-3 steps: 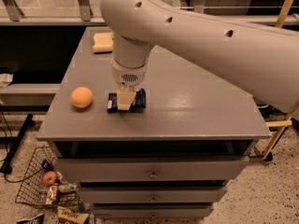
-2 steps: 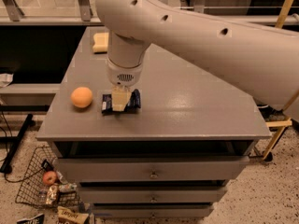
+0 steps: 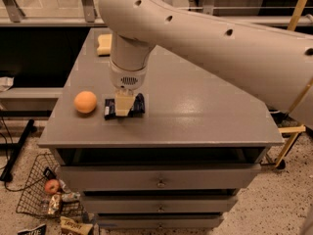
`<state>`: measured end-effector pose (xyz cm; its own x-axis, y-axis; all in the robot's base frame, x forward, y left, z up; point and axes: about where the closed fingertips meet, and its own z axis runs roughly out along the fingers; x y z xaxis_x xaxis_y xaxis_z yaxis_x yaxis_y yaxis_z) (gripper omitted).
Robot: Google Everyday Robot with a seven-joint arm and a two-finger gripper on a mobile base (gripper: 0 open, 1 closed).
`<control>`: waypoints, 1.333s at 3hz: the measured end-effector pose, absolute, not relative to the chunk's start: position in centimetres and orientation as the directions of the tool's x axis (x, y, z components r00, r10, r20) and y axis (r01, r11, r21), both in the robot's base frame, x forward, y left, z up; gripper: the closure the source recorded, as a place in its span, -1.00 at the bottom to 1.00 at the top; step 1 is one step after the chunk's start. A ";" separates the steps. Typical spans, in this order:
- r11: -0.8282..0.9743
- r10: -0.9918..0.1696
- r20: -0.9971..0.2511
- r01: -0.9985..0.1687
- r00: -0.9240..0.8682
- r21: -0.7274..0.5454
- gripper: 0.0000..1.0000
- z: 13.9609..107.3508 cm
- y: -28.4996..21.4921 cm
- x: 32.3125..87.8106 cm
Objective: Move rxbar blueberry near orange
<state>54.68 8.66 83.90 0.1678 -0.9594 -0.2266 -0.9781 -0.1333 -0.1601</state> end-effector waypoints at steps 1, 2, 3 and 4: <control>-0.134 -0.959 -0.226 -0.978 0.169 -0.161 0.16 83.9 8.7 54.6; -0.135 -0.959 -0.225 -0.978 0.170 -0.161 -0.30 83.9 8.7 54.6; -0.136 -0.959 -0.224 -0.977 0.171 -0.162 -0.77 83.9 8.7 54.5; -0.137 -0.959 -0.223 -0.977 0.172 -0.162 -1.00 83.9 8.7 54.4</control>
Offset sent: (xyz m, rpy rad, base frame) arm -0.0005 0.0002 0.0001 -0.0006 -0.0006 0.0009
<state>54.45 8.73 83.94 0.1721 -0.9594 -0.2234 -0.9771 -0.1375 -0.1625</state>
